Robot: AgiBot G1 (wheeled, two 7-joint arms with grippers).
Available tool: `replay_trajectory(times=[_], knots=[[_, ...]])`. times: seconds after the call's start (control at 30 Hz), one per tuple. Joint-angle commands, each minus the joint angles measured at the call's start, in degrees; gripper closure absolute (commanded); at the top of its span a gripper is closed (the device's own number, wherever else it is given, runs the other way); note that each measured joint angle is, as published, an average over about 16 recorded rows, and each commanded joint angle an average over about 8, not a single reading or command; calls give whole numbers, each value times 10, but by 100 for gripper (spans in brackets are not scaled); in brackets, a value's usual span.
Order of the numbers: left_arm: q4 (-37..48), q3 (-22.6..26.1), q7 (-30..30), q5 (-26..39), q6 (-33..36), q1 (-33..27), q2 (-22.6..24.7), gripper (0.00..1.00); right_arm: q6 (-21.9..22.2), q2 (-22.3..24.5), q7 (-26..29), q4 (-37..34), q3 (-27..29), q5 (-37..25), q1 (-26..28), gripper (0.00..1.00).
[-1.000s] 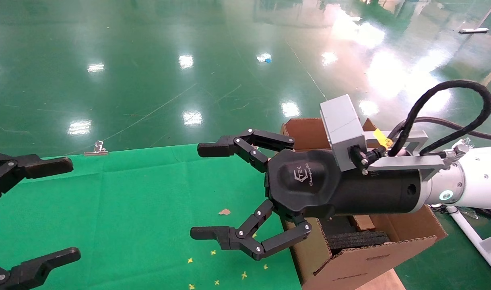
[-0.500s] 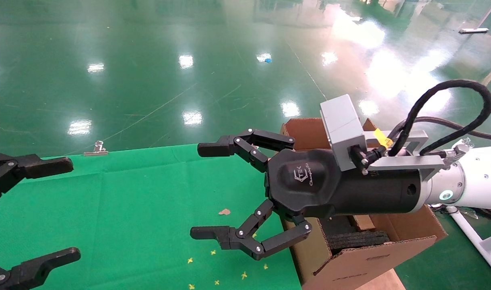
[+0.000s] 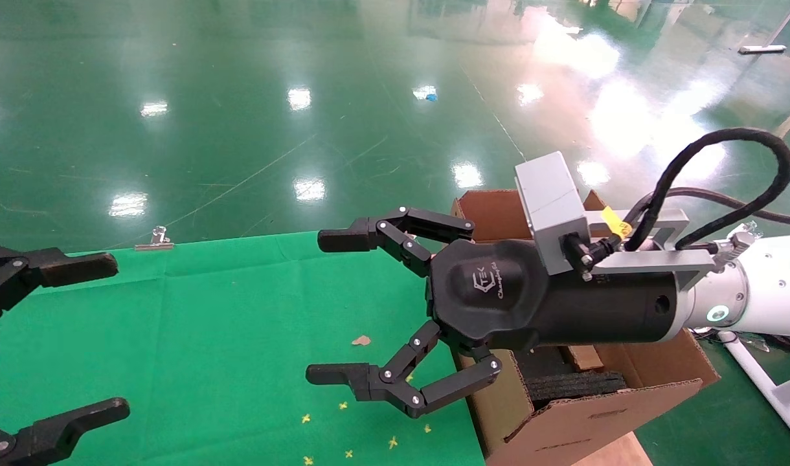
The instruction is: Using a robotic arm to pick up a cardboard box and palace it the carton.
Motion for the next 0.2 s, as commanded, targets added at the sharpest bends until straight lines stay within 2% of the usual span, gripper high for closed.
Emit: replay_trajectory(times=[0.03, 0.2], knots=[[0, 0, 0, 0, 0, 0, 0, 0, 0, 0, 0, 0, 0, 0, 0, 0], [0, 0, 0, 0, 0, 0, 0, 0, 0, 0, 0, 0, 0, 0, 0, 0]])
